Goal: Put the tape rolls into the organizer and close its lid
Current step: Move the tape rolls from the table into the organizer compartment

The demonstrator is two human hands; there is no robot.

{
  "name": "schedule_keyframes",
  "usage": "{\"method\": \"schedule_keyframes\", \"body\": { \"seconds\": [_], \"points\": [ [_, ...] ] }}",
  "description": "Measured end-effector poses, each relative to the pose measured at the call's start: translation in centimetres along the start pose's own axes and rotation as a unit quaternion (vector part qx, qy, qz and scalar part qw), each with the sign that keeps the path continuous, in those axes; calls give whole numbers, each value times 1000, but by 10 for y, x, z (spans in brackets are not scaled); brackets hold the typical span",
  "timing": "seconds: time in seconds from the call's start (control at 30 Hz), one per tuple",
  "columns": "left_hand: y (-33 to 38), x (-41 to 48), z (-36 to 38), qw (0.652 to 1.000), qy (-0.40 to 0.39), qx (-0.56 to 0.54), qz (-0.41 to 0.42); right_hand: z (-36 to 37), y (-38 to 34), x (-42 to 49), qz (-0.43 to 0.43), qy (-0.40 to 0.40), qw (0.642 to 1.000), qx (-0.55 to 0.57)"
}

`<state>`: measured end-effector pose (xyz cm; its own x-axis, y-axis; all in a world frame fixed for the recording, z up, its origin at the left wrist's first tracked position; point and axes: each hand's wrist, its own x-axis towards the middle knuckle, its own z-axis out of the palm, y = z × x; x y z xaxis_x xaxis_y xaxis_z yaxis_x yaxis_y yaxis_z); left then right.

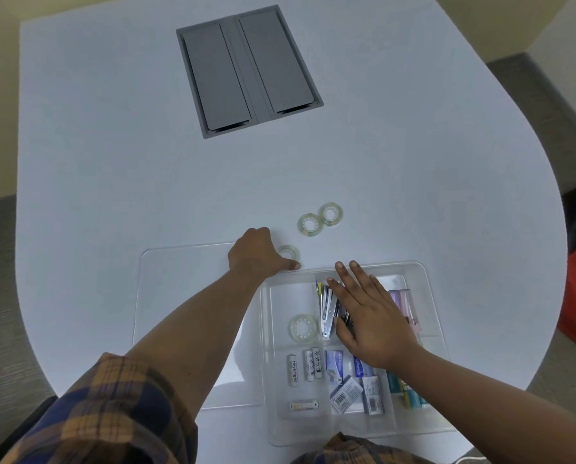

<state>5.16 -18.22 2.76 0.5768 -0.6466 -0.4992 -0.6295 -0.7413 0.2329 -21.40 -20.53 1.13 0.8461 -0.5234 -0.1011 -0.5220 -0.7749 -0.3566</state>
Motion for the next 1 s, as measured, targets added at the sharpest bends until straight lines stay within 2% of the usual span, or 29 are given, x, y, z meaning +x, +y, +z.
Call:
{"method": "schedule_keyframes", "body": {
  "seconds": [0.13, 0.27, 0.53, 0.6, 0.77, 1.0],
  "points": [
    [4, 1, 0, 1000, -11, 24, 4, -1, 0, 1, -1, 0, 1000, -1],
    [2, -2, -2, 998, 28, 57, 27, 1, 0, 0, 0, 1, 1000, 0],
    [-17, -63, -14, 980, 147, -109, 77, 1, 0, -1, 2, 6, 1000, 9],
    [-25, -87, -7, 974, 153, -134, 99, -1, 0, 0, 0, 4, 1000, 12],
    [-36, -125, 25, 976, 114, -16, 185, -4, -1, 2, -2, -2, 1000, 5],
    [-16, -130, 36, 974, 59, 141, 170, -2, 0, 1, -8, -2, 1000, 7]
  ]
}}
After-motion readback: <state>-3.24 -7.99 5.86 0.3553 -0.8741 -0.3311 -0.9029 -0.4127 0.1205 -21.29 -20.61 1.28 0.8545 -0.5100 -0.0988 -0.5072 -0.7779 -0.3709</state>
